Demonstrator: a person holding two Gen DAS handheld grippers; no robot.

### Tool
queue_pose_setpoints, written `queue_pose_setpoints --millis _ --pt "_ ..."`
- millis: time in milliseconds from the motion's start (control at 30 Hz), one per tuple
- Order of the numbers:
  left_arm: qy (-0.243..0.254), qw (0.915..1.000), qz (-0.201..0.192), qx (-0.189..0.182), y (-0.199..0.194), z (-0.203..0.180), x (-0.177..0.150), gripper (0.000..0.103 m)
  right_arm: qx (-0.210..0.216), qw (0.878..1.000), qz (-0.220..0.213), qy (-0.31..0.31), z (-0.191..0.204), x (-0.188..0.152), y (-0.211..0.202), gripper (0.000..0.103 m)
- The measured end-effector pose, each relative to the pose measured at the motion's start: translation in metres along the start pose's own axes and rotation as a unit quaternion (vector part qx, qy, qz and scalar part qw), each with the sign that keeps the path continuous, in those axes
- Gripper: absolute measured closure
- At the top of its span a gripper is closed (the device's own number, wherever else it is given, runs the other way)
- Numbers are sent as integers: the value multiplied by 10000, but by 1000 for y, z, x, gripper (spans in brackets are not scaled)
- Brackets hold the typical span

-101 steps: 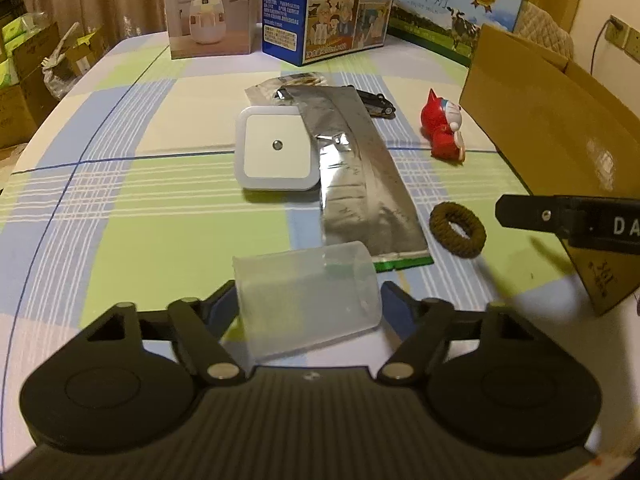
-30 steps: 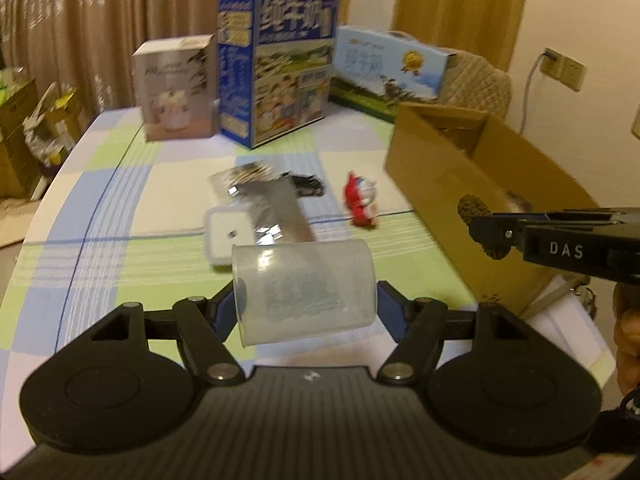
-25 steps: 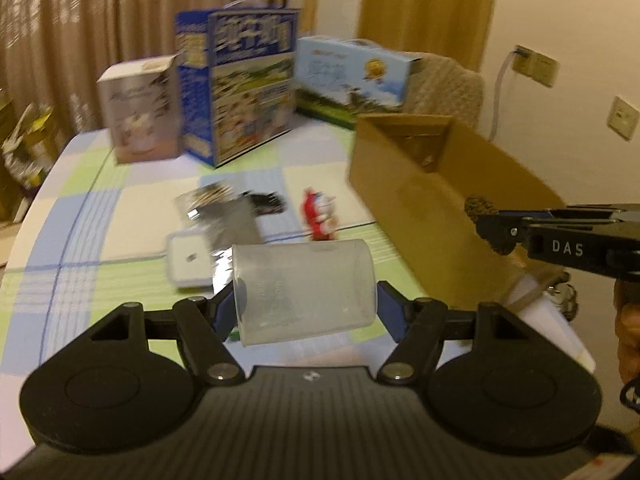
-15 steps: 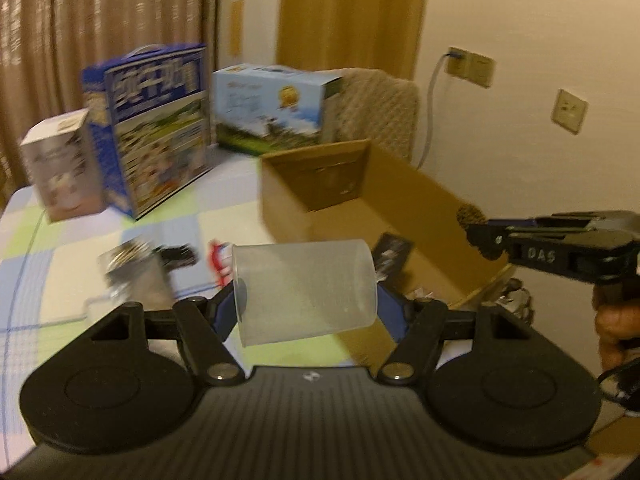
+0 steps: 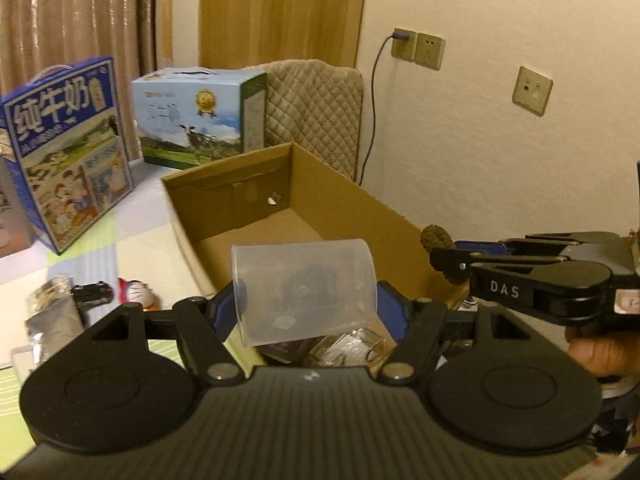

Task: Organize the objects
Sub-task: 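Carry the cup and hair tie into the cardboard box and open both tools, then withdraw both tools from the cardboard box back over the table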

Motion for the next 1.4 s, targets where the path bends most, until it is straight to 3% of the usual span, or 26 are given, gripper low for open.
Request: queue_pose_setpoints --millis 67,100,133,667,733,800,833,1133,1400 --pt "-95 9999 37 -122 11 -1 -1 32 -22 10000 1 39 -5 -1 1 87" --pt "-137 9998 69 -127 16 -1 -1 22 -27 10000 5 62 -8 -1 1 87" --pt "-143 9998 84 -83 20 -1 -2 20 -36 10000 9 85 -10 -1 1 87" --pt "-473 9980 40 410 -11 42 -20 20 329 9991 -85 265 -3 3 4 87" --pt "-486 9978 42 455 -13 46 -22 20 519 9978 -124 402 -4 5 6 80" --pt "-539 9973 51 491 -16 52 -25 20 551 9968 -217 537 -7 6 6 47" --pt "-573 9970 58 516 -17 55 -27 20 522 9965 -299 572 -8 6 5 43" --pt "-767 9941 84 757 -36 80 -45 20 446 9964 -259 673 -8 7 -2 41" --pt "-824 9903 -31 1117 -81 108 -56 18 645 9957 -414 515 23 16 -24 41"
Point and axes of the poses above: each gripper's, at about its wrist camera, not at the fingertips, and y roughly the way its jaws point, z to its left, x to its top, the point moved 1 cm from there along y, roughly the way its jaws point, and after that the axes turned 6 degrees about -z, right-handed, at the moved point
